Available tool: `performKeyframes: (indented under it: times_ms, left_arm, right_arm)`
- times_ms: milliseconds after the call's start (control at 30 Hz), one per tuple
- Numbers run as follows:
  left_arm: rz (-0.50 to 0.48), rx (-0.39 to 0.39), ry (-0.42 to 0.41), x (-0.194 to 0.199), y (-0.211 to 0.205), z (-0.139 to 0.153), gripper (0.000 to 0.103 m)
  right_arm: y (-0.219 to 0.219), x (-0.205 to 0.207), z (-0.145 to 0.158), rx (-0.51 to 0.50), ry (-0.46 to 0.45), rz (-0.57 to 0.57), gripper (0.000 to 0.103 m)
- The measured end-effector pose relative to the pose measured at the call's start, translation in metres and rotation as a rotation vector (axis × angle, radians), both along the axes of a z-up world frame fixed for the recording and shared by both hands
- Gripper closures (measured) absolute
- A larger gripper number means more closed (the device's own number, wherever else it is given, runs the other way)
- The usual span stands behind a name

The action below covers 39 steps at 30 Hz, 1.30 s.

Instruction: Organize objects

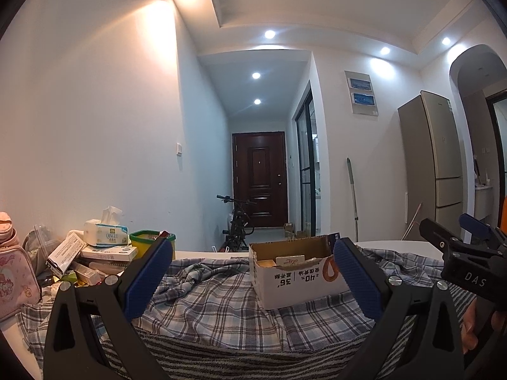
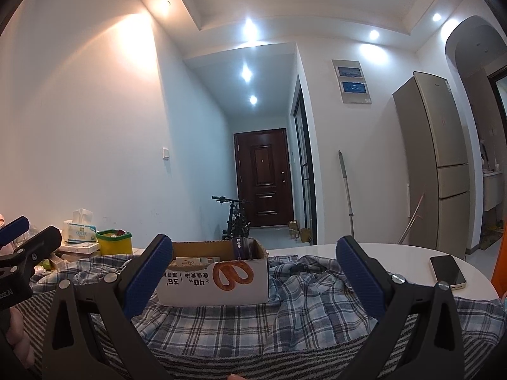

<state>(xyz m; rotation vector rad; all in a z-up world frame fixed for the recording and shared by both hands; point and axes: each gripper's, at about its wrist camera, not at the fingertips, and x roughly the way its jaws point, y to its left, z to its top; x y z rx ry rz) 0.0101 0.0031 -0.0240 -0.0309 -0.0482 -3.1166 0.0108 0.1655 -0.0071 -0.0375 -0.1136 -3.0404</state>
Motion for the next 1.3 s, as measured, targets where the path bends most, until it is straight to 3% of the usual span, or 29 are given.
performKeyframes:
  times_ms: [1300]
  left_arm:
    - [0.014,0.006,-0.009,-0.0006,0.0074,0.0003,0.0]
  right_arm:
    - [-0.0035,-0.006,0.0002,0.018,-0.035,-0.009,0.0]
